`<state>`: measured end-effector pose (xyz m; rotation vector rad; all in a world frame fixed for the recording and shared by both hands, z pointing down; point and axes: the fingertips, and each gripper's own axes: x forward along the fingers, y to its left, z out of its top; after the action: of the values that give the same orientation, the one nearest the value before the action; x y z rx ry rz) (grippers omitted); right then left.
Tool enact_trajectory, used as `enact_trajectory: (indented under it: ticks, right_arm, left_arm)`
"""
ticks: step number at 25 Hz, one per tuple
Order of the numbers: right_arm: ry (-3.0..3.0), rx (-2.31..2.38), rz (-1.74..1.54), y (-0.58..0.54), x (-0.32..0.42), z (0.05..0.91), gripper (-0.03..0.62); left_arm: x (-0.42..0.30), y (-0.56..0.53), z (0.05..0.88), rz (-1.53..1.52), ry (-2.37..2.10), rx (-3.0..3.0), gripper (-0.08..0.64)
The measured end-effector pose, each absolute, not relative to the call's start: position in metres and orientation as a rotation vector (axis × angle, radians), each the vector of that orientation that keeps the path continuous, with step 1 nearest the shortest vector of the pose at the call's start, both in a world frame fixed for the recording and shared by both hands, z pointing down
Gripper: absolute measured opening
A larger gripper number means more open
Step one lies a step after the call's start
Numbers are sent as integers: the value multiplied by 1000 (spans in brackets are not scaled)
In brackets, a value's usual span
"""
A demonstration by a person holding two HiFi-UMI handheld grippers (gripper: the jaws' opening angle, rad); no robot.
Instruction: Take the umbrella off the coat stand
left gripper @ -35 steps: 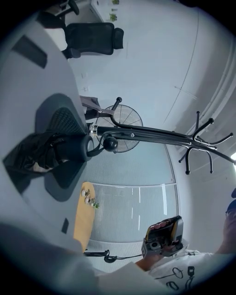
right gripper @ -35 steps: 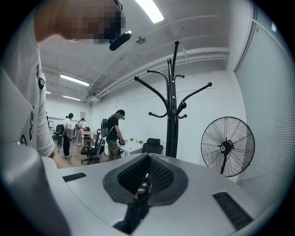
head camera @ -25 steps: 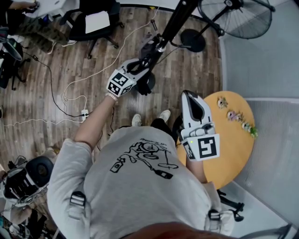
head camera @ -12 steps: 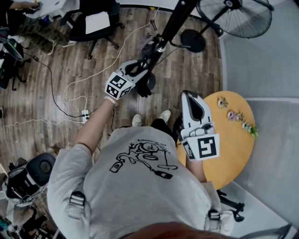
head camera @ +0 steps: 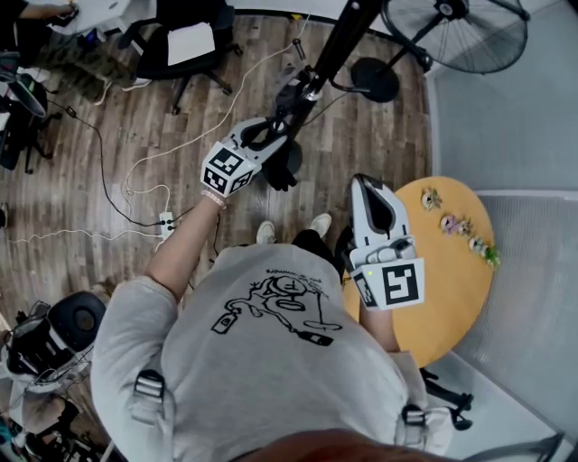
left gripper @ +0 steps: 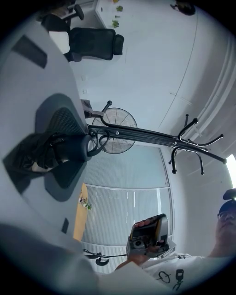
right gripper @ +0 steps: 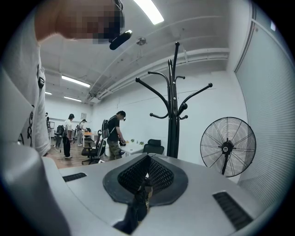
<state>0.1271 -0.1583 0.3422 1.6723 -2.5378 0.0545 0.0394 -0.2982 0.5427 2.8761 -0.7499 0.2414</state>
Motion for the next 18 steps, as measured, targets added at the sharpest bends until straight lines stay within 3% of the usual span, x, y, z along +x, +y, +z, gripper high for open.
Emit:
enact_trajectory:
  ticks: [18]
  right_arm:
    - [-2535, 1688, 41, -159, 125, 343, 15]
  left_arm:
    - [19, -269, 472, 196, -806, 2897, 181]
